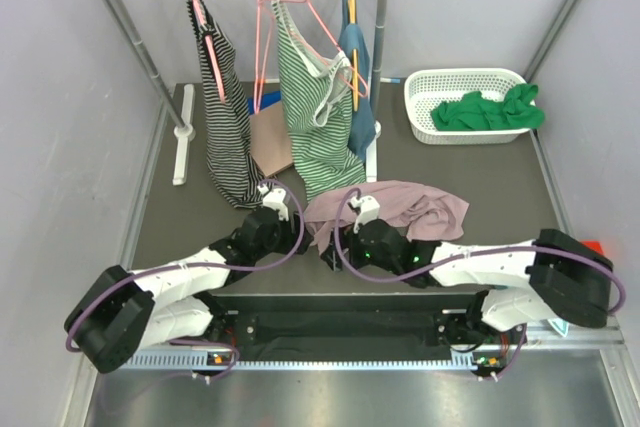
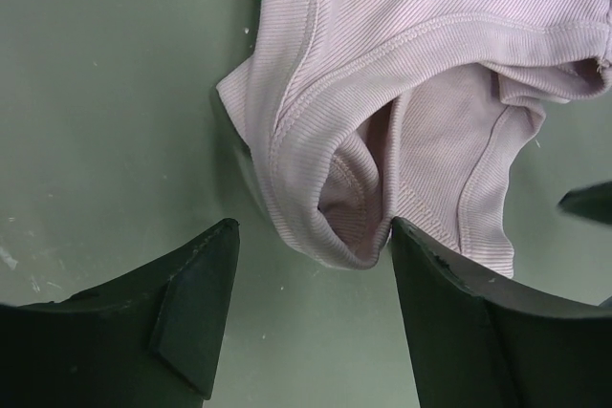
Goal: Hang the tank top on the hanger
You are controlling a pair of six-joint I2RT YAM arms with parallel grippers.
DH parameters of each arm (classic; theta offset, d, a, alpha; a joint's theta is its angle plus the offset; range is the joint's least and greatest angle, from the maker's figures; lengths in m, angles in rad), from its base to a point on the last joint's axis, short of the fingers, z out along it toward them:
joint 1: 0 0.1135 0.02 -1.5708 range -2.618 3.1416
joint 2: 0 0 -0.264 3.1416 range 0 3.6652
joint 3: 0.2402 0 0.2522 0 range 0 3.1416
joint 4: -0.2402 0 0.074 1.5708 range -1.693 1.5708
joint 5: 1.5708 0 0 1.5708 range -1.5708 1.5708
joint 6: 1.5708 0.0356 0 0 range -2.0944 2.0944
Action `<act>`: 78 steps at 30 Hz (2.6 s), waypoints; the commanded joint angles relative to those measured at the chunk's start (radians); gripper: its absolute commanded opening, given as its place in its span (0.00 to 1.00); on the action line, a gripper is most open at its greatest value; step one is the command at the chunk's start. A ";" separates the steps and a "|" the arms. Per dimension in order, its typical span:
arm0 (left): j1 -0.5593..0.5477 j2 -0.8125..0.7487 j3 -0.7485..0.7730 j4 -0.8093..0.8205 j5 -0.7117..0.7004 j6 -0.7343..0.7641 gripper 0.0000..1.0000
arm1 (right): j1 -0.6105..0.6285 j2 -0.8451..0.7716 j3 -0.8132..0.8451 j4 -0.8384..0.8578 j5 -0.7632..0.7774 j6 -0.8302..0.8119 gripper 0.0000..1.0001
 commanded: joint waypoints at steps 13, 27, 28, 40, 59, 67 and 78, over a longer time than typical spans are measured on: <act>-0.003 0.010 0.003 0.115 0.031 -0.015 0.67 | 0.063 0.197 0.184 -0.041 0.099 0.061 0.82; -0.006 0.062 0.025 0.132 0.038 -0.024 0.17 | 0.065 0.349 0.268 -0.146 0.183 0.078 0.37; -0.005 0.062 0.025 0.133 0.038 -0.027 0.12 | 0.065 0.351 0.270 -0.152 0.185 0.079 0.27; -0.003 -0.102 0.167 -0.045 -0.160 0.032 0.00 | 0.049 -0.063 0.225 -0.477 0.452 0.029 0.00; -0.003 -0.328 0.633 -0.173 -0.157 0.163 0.00 | 0.048 -0.668 0.745 -0.759 0.756 -0.382 0.00; -0.003 -0.205 0.775 -0.173 -0.110 0.207 0.00 | 0.048 -0.601 0.879 -0.616 0.755 -0.628 0.00; -0.005 0.217 0.957 -0.075 0.172 0.106 0.00 | -0.234 -0.469 0.807 -0.640 0.618 -0.631 0.00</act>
